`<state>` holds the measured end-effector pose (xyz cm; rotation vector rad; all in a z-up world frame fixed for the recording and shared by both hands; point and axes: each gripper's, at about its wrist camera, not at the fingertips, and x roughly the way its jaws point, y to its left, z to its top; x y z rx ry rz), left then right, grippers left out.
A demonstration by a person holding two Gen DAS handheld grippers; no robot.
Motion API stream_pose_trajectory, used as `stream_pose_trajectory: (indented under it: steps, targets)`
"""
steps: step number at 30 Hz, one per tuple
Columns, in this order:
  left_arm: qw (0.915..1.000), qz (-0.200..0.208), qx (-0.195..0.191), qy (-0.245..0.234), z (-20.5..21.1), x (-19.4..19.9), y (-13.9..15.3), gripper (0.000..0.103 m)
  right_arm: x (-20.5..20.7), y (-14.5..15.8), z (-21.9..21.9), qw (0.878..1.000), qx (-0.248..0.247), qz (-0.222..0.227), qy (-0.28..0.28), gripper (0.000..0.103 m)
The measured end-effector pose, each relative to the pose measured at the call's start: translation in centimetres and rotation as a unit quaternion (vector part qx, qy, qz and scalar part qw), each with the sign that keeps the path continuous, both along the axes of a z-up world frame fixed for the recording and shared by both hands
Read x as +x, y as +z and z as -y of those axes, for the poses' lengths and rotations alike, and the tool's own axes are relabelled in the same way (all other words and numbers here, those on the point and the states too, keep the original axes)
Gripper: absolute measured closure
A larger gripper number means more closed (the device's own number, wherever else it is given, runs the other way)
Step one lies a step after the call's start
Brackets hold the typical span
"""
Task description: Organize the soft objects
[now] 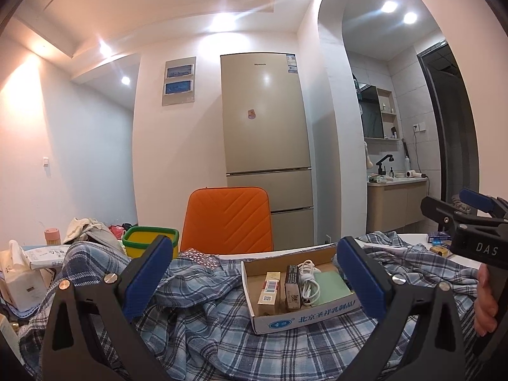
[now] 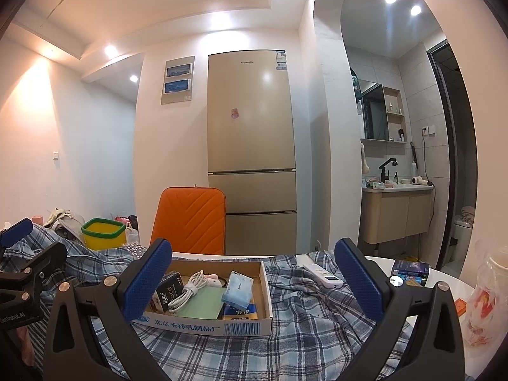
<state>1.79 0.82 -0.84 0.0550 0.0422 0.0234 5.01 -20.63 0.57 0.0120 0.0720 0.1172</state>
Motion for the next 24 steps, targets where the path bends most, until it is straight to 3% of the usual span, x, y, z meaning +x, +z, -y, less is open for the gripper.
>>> stream_pose_trajectory:
  steps: [24]
  targets:
    - [0.9999, -0.010, -0.004, 0.006, -0.30, 0.45, 0.00, 0.000, 0.01, 0.06, 0.07, 1.000, 0.000, 0.000, 0.000, 0.000]
